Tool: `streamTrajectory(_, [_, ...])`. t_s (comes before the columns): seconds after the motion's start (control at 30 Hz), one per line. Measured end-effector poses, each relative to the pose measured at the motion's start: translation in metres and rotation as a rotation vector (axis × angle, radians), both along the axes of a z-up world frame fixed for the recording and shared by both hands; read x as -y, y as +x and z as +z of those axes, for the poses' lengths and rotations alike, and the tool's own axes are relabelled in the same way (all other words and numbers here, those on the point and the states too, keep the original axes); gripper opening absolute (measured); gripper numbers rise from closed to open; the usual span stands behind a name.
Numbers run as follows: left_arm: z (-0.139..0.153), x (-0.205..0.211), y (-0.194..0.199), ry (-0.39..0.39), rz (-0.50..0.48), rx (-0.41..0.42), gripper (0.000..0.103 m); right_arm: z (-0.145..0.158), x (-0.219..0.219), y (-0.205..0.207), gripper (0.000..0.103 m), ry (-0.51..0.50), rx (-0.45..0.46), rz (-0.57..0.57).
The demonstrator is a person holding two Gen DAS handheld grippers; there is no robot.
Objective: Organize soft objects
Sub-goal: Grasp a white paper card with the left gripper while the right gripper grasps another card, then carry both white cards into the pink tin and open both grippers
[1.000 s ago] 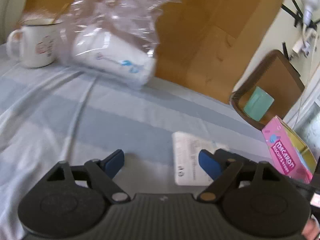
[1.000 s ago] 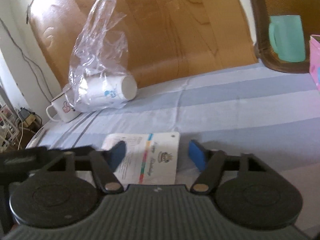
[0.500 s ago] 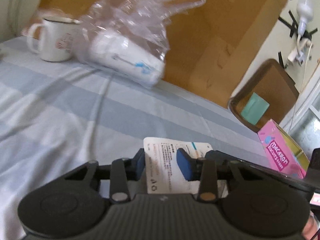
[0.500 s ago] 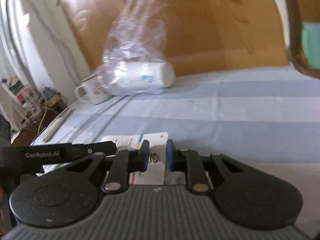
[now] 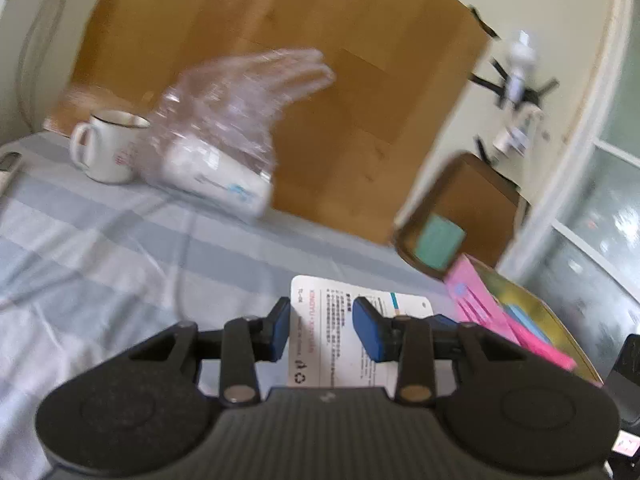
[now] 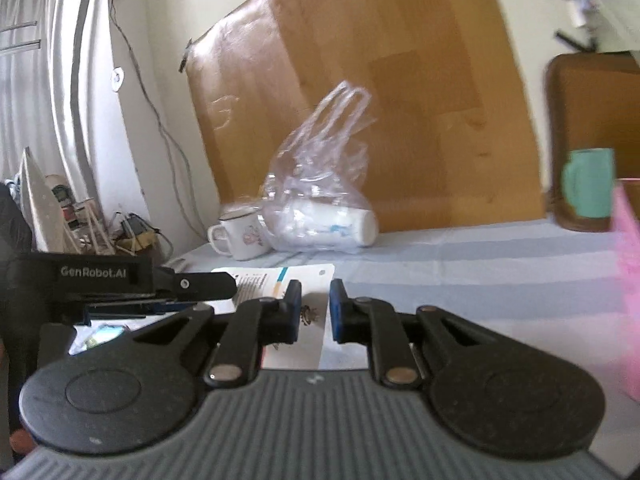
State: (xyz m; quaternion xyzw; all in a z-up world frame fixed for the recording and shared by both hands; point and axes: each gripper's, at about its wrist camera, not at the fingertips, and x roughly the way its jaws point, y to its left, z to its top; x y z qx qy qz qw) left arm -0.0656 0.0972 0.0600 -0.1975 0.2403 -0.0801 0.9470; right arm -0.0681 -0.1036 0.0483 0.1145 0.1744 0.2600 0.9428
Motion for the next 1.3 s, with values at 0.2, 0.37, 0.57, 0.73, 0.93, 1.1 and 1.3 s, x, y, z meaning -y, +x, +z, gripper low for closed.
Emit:
streamTrajectory(0.2, [-0.018,0.054,-0.016,0.033,-0.135,-0.062,0.035,-0.024,0.045,-0.043,0.018,-0.058,-0.077,-0.122])
streamTrajectory(0.37, [-0.046,0.105,-0.013,0.034,-0.273,-0.159,0.035,-0.048,0.08,-0.067,0.018,-0.108,-0.141,-0.228])
streamTrajectory(0.57, [-0.06,0.156,-0.007,0.146,-0.347,-0.177,0.045,-0.064,0.11,-0.084,0.024,-0.053,-0.173,-0.26])
streamTrajectory(0.73, [-0.057,0.182,-0.01,0.185,-0.406,-0.19,0.051,-0.063,0.113,-0.098,0.075,-0.044,-0.103,-0.179])
streamTrajectory(0.93, [-0.054,0.173,-0.009,0.199,-0.395,-0.219,0.052,-0.081,0.097,-0.102,0.075,-0.216,-0.052,-0.113])
streamTrajectory(1.1, [-0.055,0.183,-0.014,0.233,-0.418,-0.2,0.052,-0.08,0.111,-0.098,0.048,-0.155,-0.04,-0.179])
streamTrajectory(1.3, [-0.035,0.199,0.004,0.175,-0.464,-0.2,0.052,-0.056,0.146,-0.091,0.038,-0.074,0.031,-0.303])
